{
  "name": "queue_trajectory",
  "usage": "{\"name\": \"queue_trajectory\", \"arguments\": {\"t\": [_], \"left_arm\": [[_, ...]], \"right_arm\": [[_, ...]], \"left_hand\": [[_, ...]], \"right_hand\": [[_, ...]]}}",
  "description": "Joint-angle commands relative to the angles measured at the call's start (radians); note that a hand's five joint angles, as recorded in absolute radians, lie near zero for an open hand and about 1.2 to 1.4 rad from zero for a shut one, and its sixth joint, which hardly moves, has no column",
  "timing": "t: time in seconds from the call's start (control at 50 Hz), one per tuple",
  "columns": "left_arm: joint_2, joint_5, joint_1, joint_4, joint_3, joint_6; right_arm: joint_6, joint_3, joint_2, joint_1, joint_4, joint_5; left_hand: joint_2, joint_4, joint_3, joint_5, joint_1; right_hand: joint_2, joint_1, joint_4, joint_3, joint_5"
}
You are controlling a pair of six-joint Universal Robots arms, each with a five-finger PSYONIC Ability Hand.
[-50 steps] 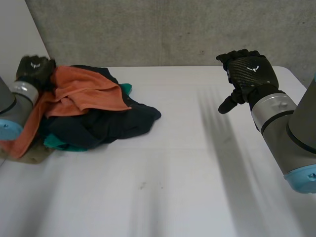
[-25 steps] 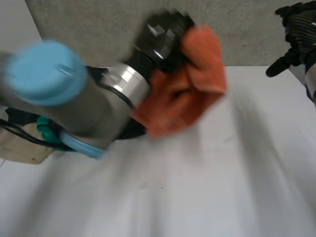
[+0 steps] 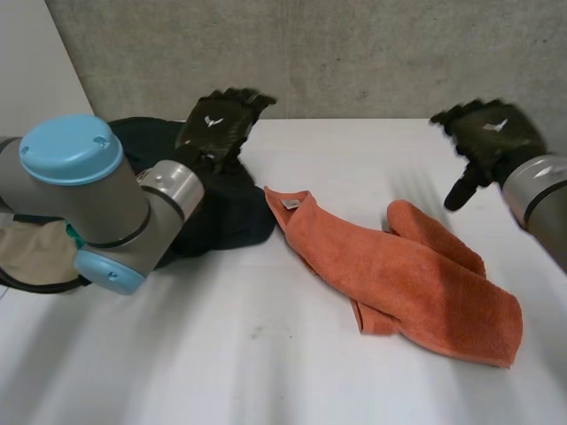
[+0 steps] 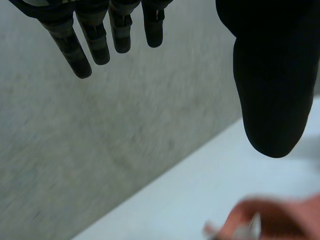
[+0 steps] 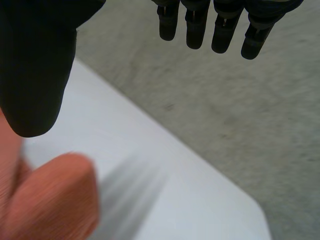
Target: Fold the laundry.
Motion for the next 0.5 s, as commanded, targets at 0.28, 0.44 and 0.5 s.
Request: {"name": "queue_trajectory", "arguments": {"t": [0.28,0.44,0.5], "left_arm": [[-0.388,-0.011,0.085,-0.039,0.227,0.269],[-0.43,-0.135,0.178,-0.038,0.293,0.286],[-0.402,-0.22,0.225,-0.03,0.288,0.313]], "right_arm": [[-0.078,0.205,0.07,0.118,-0.121,0.018],[-0.081,0.209,0.09,0.118,-0.133,0.026],[-0.083,0.208,0.092,0.118,-0.133,0.026]], "left_hand": [[0.807,0.811,0.798,0.792,0.827],[1.189,1.193,1.18,1.174,1.209],[1.189,1.193,1.18,1.174,1.209]], "right_hand": [[-0.043,-0.057,-0.041,-0.04,-0.048],[-0.043,-0.057,-0.041,-0.04,-0.048],[-0.043,-0.057,-0.041,-0.04,-0.048]]}}
